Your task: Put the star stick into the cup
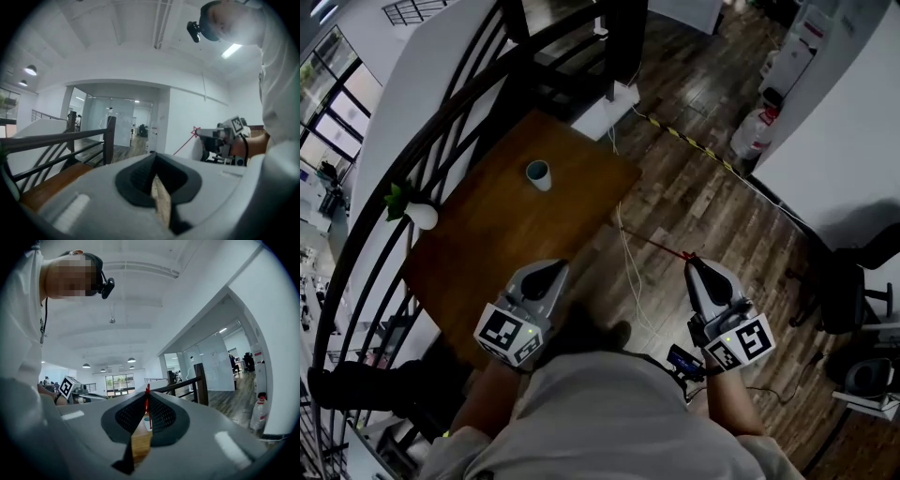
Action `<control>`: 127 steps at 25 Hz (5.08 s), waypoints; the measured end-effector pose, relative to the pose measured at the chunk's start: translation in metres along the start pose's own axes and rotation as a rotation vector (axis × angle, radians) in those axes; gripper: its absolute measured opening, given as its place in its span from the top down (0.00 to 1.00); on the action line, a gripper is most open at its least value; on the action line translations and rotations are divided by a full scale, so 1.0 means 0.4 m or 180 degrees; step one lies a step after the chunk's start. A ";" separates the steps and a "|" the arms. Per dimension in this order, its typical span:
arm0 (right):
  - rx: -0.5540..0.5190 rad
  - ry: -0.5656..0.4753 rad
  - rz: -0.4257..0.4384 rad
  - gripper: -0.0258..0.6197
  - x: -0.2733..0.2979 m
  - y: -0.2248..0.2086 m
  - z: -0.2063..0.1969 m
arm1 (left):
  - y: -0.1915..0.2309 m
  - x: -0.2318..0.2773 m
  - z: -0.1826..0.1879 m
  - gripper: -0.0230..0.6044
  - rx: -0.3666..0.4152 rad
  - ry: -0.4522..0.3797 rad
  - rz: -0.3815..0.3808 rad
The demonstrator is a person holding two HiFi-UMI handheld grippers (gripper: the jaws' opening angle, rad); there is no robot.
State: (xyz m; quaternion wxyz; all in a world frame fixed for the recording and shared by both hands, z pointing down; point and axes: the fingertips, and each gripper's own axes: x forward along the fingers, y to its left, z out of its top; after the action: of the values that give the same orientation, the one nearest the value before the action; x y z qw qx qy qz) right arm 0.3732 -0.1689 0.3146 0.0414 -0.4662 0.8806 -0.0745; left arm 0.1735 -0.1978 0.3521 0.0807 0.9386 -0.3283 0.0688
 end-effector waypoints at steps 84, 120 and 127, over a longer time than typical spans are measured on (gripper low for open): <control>-0.0030 0.1055 0.2502 0.92 1.421 -0.233 -0.255 | 1.091 0.289 -0.126 0.96 -0.0952 -0.0199 0.2121; 0.0111 0.1871 0.2428 0.92 1.582 -0.234 -0.708 | 1.284 0.379 -0.487 0.96 -0.1533 0.0111 0.1805; 0.0149 0.1956 0.2455 0.92 1.595 -0.228 -0.753 | 1.292 0.378 -0.523 0.96 -0.1621 0.0167 0.1774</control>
State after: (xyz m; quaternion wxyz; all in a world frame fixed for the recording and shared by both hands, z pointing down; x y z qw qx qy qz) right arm 0.0461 -0.7191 0.6247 -0.1852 -0.0616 0.9585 -0.2076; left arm -0.0497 -0.6469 0.6391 0.2980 0.7611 -0.5755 0.0283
